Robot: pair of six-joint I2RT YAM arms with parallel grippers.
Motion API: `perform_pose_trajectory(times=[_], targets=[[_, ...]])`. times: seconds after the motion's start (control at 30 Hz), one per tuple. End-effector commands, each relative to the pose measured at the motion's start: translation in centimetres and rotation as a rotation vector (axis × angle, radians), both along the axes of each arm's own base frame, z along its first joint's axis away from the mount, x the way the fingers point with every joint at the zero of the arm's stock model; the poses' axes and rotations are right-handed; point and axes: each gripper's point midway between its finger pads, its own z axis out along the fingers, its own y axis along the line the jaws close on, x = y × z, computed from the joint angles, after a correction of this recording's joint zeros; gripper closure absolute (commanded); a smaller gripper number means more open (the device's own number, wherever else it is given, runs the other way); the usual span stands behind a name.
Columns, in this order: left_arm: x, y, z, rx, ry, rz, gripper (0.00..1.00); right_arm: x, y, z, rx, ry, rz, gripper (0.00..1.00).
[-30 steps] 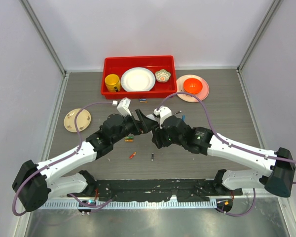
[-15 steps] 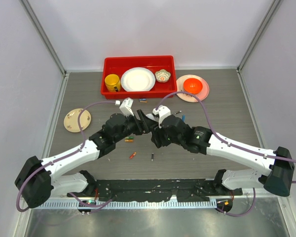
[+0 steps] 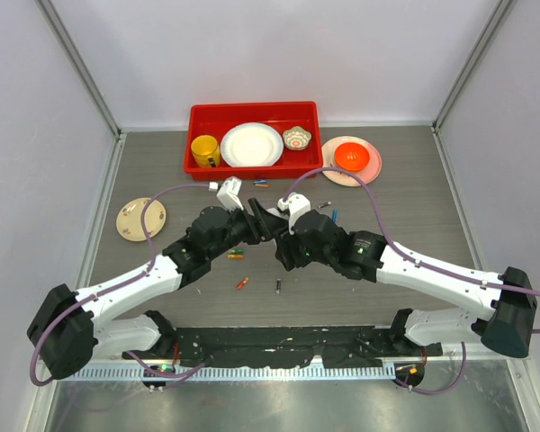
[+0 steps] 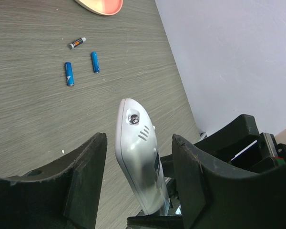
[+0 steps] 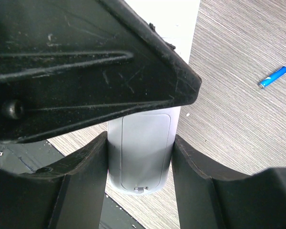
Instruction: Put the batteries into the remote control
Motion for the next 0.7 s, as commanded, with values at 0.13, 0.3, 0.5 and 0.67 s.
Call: perform_pose_trajectory(times=[0.13,0.3,0.5,0.67], targets=[[0.44,0.26,1.82,-0.040,-0.070,0.024,0.47,0.49,0.80,2.22,0.051,-0.047,0.000,0.99],[0.47,0.12,1.60,-0.044,-0.065,0.024,0.62,0.33,0.67,2.09,0.047,-0.045,0.004,0.99],[0.47,-0.40,1.57,-0.053,-0.062,0.005,0.88,0.11,0.40,2.07,0.028,-0.054,0.011,0.99],[0.43,-0.35,1.53,-0.076,-0.064,0.010,1.00,0.09,0.23,2.71,0.064,-0.052,-0.017,0.55]])
